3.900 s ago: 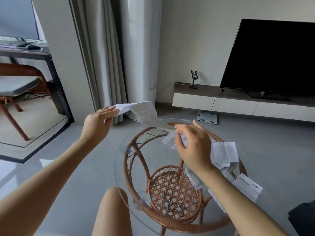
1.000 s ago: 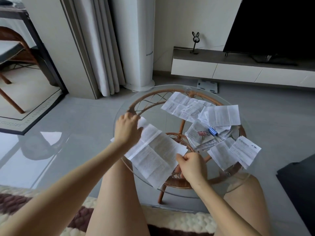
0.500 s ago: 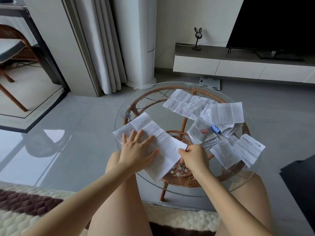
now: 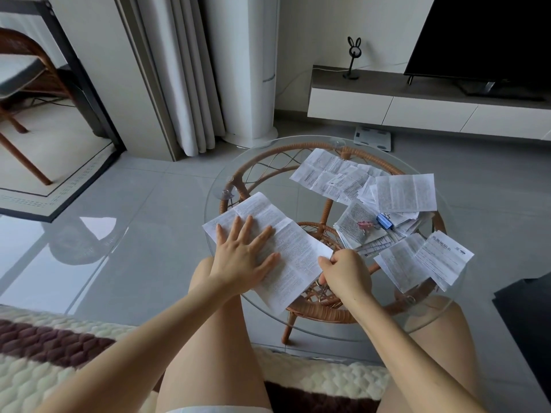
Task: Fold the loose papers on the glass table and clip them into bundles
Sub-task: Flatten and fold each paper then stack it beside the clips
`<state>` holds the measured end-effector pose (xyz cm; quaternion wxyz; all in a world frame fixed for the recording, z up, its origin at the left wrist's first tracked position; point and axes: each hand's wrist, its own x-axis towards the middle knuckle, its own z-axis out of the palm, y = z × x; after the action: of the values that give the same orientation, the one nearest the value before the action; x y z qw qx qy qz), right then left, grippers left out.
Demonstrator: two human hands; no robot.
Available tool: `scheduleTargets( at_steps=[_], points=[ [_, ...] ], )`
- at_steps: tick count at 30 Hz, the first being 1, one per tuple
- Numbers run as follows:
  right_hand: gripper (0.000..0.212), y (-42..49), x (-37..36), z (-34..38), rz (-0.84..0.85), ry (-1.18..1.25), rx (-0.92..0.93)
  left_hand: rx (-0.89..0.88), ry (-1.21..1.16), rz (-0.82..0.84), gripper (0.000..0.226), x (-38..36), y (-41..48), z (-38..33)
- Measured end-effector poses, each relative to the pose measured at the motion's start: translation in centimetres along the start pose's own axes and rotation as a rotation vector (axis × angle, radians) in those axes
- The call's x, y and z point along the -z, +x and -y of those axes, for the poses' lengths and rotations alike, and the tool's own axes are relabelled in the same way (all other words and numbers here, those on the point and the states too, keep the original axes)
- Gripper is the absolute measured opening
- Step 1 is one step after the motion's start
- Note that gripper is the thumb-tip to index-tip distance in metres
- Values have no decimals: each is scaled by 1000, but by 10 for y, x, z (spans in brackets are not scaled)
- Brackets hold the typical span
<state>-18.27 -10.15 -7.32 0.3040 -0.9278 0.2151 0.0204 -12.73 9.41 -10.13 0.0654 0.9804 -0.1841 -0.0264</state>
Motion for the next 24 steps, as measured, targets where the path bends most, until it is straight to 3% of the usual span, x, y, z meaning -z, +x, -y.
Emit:
scheduleTargets(
  at_steps=[24],
  points=[
    [25, -1, -2, -3, -10, 35, -28, -100, 29, 66, 77, 2, 0, 12]
  ],
)
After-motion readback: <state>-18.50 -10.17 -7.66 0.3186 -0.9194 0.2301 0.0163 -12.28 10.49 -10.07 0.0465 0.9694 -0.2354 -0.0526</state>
